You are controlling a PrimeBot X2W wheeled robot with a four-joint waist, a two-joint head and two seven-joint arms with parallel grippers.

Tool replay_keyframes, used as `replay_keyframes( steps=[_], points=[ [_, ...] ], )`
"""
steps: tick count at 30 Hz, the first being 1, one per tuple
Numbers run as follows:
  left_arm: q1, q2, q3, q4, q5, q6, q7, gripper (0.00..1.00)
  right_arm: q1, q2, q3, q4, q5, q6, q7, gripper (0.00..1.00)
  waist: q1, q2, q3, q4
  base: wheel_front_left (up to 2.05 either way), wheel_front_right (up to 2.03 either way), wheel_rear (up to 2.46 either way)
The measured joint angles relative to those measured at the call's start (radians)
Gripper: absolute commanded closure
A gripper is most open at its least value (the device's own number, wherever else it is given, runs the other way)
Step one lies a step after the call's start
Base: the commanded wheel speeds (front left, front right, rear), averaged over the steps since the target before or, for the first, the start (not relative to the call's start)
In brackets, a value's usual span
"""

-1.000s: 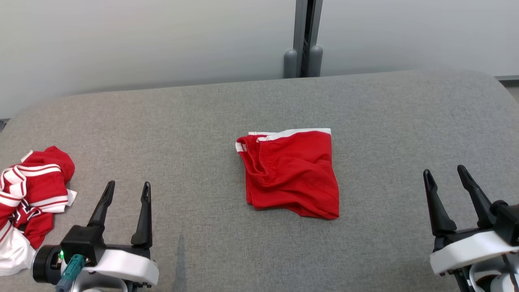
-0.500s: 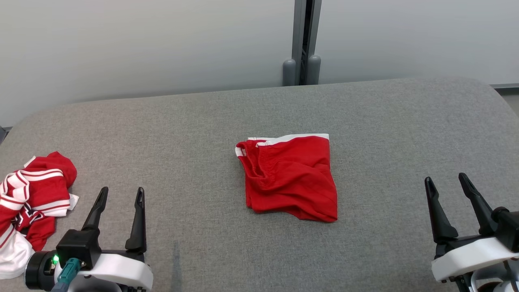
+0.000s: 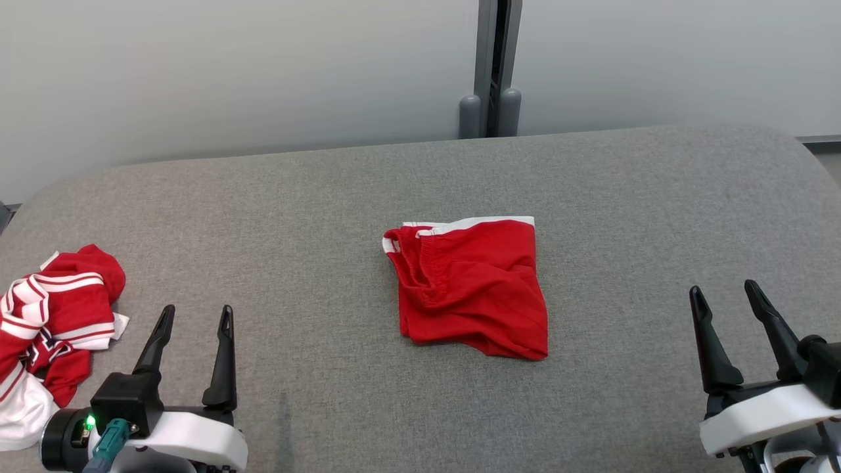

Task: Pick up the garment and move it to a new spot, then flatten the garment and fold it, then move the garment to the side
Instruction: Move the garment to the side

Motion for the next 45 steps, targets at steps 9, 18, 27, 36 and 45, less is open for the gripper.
replay_keyframes(
  steps=[9, 18, 27, 36, 45],
  points=[
    [-0.004, 0.002, -0.005, 0.005, -0.005, 0.001, -0.009, 0.00, 0.000, -0.002, -0.016, 0.002, 0.005, 0.000, 0.007, 0.00, 0.0000, 0.0000, -0.002, 0.013, 0.00, 0.00, 0.00],
    [-0.052, 0.000, -0.006, -0.010, -0.009, 0.000, -0.027, 0.00, -0.081, -0.033, -0.001, 0.101, 0.044, 0.000, 0.026, 0.00, 0.0000, 0.0000, 0.033, 0.088, 0.00, 0.00, 0.00],
    [-0.112, -0.023, -0.017, -0.003, -0.014, -0.008, -0.060, 0.00, -0.231, -0.044, 0.074, 0.320, 0.084, 0.000, 0.016, 0.00, 0.0000, 0.0000, 0.133, 0.178, 0.00, 0.00, 0.00],
    [-0.163, -0.054, -0.031, 0.028, -0.015, -0.018, -0.081, 0.00, -0.364, -0.023, 0.157, 0.551, 0.144, 0.000, -0.025, 0.00, 0.0000, 0.0000, 0.224, 0.234, 0.00, 0.00, 0.00],
    [-0.184, -0.061, -0.026, 0.044, -0.012, -0.023, -0.088, 0.00, -0.401, -0.023, 0.297, 0.636, 0.233, 0.000, 0.021, 1.00, 0.0000, 0.0000, 0.240, 0.221, 0.00, 0.00, 0.00]
  ],
)
